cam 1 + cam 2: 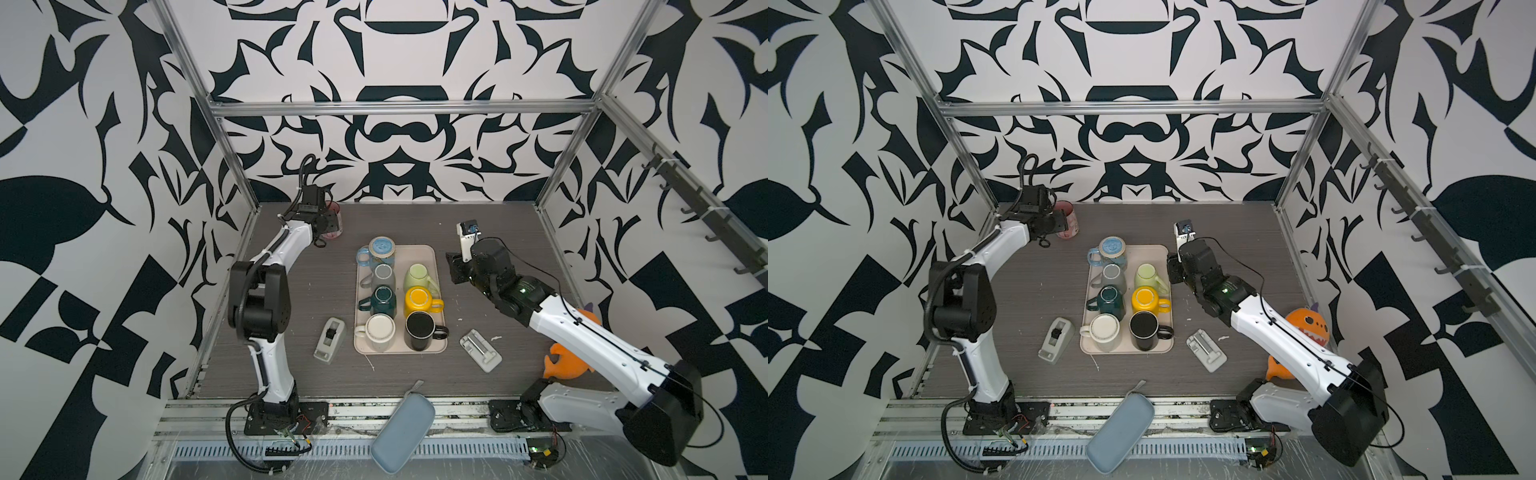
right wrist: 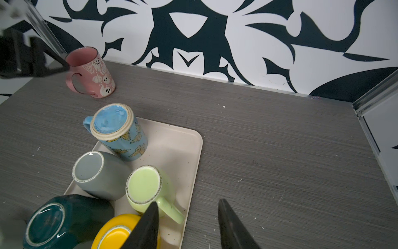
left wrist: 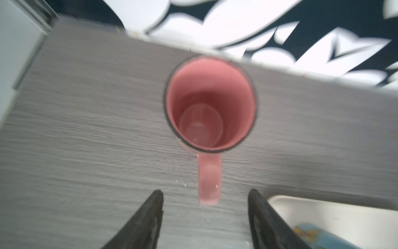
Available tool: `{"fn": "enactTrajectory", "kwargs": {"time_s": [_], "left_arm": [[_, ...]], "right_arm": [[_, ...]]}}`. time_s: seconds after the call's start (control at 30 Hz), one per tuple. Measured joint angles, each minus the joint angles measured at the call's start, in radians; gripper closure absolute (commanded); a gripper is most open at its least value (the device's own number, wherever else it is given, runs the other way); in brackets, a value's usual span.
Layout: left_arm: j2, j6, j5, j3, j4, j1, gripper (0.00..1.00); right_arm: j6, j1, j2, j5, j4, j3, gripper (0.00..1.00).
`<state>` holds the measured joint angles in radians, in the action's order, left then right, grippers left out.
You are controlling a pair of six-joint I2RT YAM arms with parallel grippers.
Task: Turn the mug right side up
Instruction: Place the mug at the top-left of the table.
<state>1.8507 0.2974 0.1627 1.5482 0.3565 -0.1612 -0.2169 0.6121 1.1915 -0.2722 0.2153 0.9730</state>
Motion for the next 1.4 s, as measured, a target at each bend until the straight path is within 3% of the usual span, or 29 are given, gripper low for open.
{"fn": "enactTrajectory", "kwargs": {"time_s": [0.17, 0.33, 0.5, 0.67, 1.07, 1.4], "left_arm": [[-0.259, 0.142, -0.067, -0.114, -0.008, 0.000, 0.32], [-0.402, 0.424, -0.228, -0.268, -0.097, 0.000, 0.31], [-0.398, 0.806, -0.380, -0.455, -0.220, 0.000, 0.34], [-0.320, 1.091, -0.454, -0.505, -0.303, -0.021, 0.33], [-0.170, 1.439, -0.445, -0.515, -0.507, -0.116, 0.33], [-0.168, 1.542, -0.356, -0.569, -0.528, -0.134, 0.32]], "right_arm": [[-0.035, -0.026, 0.070, 0.058, -0.002, 0.014, 0.53], [-0.101, -0.096, 0.152, 0.167, 0.006, 0.069, 0.54], [-0.179, -0.164, 0.184, 0.251, 0.004, 0.097, 0.54], [-0.227, -0.189, 0.185, 0.300, 0.003, 0.105, 0.53], [-0.253, -0.220, 0.183, 0.329, 0.005, 0.105, 0.54], [-0.256, -0.240, 0.164, 0.328, 0.005, 0.105, 0.53]]}}
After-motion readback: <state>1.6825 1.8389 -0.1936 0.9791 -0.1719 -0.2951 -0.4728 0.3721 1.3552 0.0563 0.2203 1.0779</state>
